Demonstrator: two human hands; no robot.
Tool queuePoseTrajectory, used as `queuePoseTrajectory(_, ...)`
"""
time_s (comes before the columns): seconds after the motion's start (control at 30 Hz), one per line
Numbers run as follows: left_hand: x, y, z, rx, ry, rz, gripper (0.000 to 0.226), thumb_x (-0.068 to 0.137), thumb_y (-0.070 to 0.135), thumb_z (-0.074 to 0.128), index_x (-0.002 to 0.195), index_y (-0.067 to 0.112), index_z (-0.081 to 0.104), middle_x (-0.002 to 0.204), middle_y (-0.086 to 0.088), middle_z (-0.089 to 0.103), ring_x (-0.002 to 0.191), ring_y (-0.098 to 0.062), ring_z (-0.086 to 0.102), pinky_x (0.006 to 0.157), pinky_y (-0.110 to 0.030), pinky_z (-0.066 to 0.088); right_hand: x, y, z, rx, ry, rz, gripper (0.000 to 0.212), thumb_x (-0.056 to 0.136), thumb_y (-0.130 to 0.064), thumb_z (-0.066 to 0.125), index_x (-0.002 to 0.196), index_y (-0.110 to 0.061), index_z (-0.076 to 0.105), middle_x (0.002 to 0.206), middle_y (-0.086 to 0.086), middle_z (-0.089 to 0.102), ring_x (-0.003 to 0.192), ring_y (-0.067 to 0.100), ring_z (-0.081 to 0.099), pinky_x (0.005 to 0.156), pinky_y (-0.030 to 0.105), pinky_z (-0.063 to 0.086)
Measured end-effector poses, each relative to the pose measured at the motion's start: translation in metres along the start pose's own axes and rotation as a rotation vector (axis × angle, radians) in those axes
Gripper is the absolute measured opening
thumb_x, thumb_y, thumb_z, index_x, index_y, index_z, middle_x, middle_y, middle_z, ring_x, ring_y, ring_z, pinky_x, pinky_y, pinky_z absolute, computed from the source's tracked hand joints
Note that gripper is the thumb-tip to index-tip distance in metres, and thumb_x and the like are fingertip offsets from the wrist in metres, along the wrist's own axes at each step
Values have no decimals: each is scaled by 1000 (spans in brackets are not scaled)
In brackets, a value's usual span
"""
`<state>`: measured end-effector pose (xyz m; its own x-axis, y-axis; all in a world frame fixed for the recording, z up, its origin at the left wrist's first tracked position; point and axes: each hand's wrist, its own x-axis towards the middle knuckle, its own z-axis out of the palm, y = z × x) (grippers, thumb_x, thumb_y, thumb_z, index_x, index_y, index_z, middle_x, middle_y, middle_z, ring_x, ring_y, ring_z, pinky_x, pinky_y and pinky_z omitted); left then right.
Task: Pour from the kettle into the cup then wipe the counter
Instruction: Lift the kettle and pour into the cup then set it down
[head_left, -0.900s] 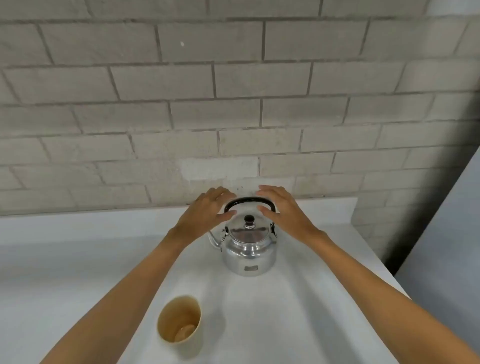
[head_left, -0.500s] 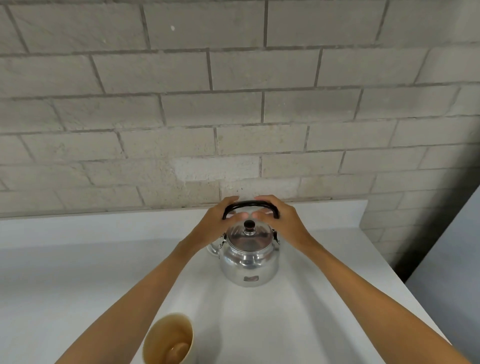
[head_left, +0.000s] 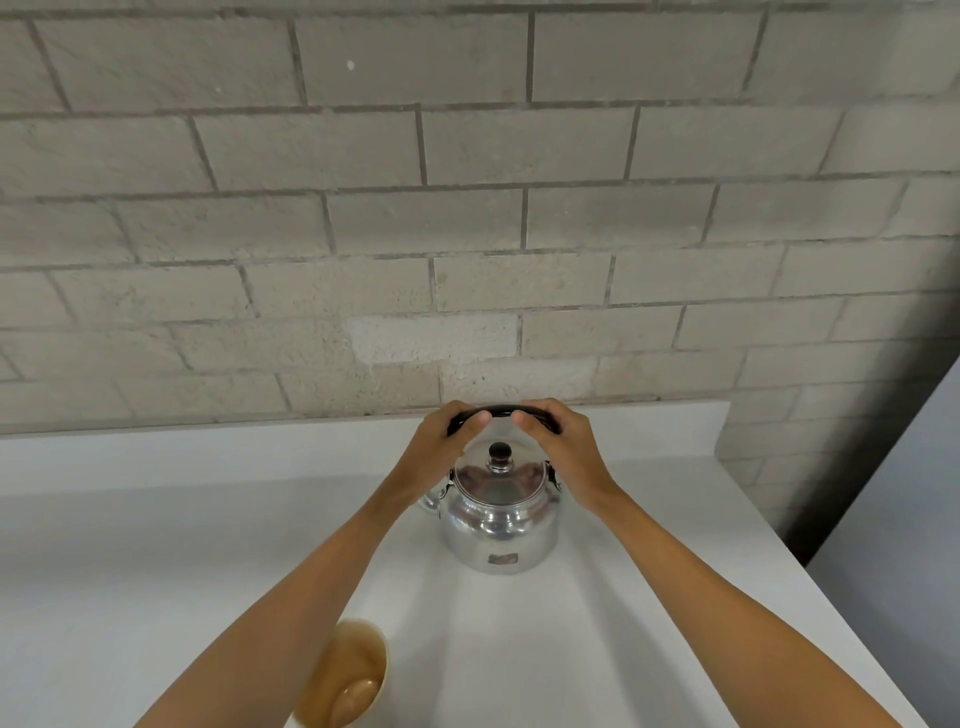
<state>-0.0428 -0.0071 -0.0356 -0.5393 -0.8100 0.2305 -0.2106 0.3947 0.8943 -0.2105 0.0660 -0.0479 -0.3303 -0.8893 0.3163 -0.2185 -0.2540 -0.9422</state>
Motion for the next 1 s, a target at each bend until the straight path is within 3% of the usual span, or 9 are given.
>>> queuePoseTrajectory(0.13, -9, 11, 2, 0, -2, 41, 24, 92, 33, 55, 97, 11, 63, 75, 4, 57, 59, 2, 52, 64, -19, 45, -9, -10, -4, -10, 26, -8, 15, 83, -26, 69, 96, -18, 69, 91, -5, 72, 88, 7, 66, 82, 22, 51)
queuePoseTrajectory(0.3, -20, 41, 3, -12, -8, 100, 26, 91, 32, 55, 96, 8, 62, 76, 4, 56, 66, -7, 53, 68, -22, 44, -23, -38, -15, 0, 78, -30, 8, 81, -29, 70, 89, -26, 69, 80, -16, 72, 79, -2, 65, 71, 10, 49)
queuePoseTrajectory(0.4, -30, 60, 3, -17, -11, 108, 23, 91, 33, 56, 96, 11, 62, 78, 6, 57, 67, -5, 54, 71, -23, 45, -35, -60, -22, -3, 97, -30, 4, 80, -33, 71, 83, -34, 69, 78, -19, 71, 77, -4, 64, 69, 8, 48)
queuePoseTrajectory(0.53, -49, 81, 3, -42, -7, 77, 21, 90, 38, 56, 96, 20, 62, 81, 8, 59, 69, -4, 55, 74, -27, 47, -54, -85, -26, 5, 109, -51, 5, 79, -34, 72, 83, -32, 68, 79, -19, 72, 78, -4, 65, 69, 7, 48)
queuePoseTrajectory(0.6, -61, 92, 3, -58, -2, 74, 15, 89, 40, 56, 92, 26, 61, 79, 9, 58, 64, 1, 55, 72, -24, 46, -65, -97, -28, 5, 118, -63, 5, 80, -32, 72, 84, -31, 68, 78, -16, 72, 77, -5, 65, 69, 7, 48)
queuePoseTrajectory(0.73, -88, 108, 0, -79, -15, 80, 23, 89, 40, 56, 98, 20, 62, 80, -2, 56, 66, -11, 54, 66, -26, 46, -87, -116, -29, -18, 115, -79, 8, 81, -29, 71, 87, -24, 68, 82, -9, 70, 74, -6, 63, 67, 6, 46)
queuePoseTrajectory(0.87, -114, 114, -6, -102, -41, 119, 22, 90, 34, 57, 101, 15, 63, 79, 3, 55, 67, -2, 56, 62, -14, 50, -108, -131, -26, -57, 80, -94, 16, 82, -29, 71, 93, -18, 69, 86, -4, 70, 77, -4, 63, 71, 8, 48)
queuePoseTrajectory(1.0, -135, 115, -29, -65, -60, 111, 31, 83, 37, 65, 108, 19, 62, 90, 7, 63, 83, 0, 60, 78, -21, 54, -126, -142, -20, -109, 28, -105, 19, 82, -29, 70, 95, -15, 69, 85, 0, 68, 76, 6, 59, 68, 7, 46)
